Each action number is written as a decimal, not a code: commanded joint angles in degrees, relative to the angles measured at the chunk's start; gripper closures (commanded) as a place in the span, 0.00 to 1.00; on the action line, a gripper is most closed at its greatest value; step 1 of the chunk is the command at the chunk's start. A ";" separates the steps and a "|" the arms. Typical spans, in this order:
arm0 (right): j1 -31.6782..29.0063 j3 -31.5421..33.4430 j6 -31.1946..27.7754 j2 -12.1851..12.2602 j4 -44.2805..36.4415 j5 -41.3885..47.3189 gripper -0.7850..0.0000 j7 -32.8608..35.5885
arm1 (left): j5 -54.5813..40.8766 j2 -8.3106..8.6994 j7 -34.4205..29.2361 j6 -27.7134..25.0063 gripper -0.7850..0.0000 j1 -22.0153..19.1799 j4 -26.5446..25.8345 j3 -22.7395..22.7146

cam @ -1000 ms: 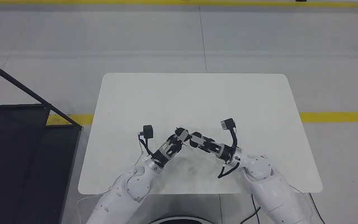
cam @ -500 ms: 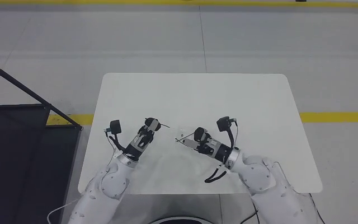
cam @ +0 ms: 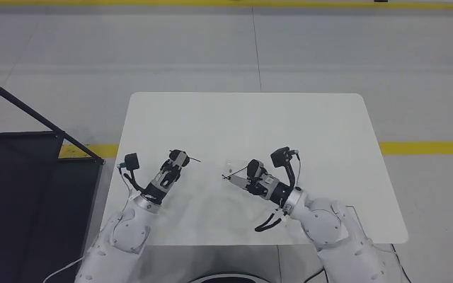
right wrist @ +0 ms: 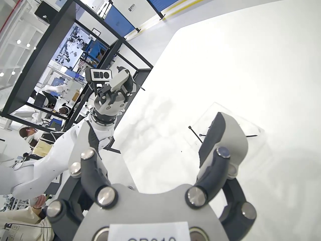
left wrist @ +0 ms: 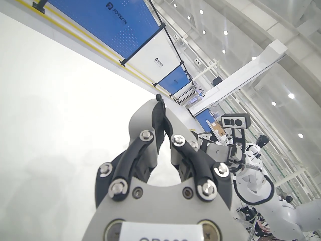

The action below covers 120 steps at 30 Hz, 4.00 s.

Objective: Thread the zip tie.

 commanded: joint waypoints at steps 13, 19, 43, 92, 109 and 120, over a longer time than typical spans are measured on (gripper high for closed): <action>7.90 -16.59 33.36 -2.91 -8.33 -38.19 0.00 14.18 | -4.72 0.40 -3.06 -2.66 1.00 2.89 -0.83 -2.99; 12.01 -21.20 36.68 -4.30 -6.84 -43.25 0.00 21.00 | -5.40 0.49 -3.38 -3.70 1.00 3.74 -0.68 -3.66; 23.00 -32.06 42.61 -11.01 1.83 -55.59 0.24 38.97 | -5.40 0.49 -3.38 -3.70 1.00 3.74 -0.68 -3.66; 27.66 -28.01 40.58 -27.53 21.35 -67.26 1.00 52.82 | -5.40 0.49 -3.38 -3.70 1.00 3.74 -0.68 -3.66; 15.84 -21.58 40.37 -27.12 5.38 -80.48 1.00 45.74 | -5.30 0.46 -3.48 -3.09 1.00 3.74 -0.97 -3.56; -7.02 -13.61 27.38 -22.45 -16.17 -84.20 1.00 16.40 | -2.94 0.98 -13.68 -3.48 1.00 1.13 -1.49 -2.31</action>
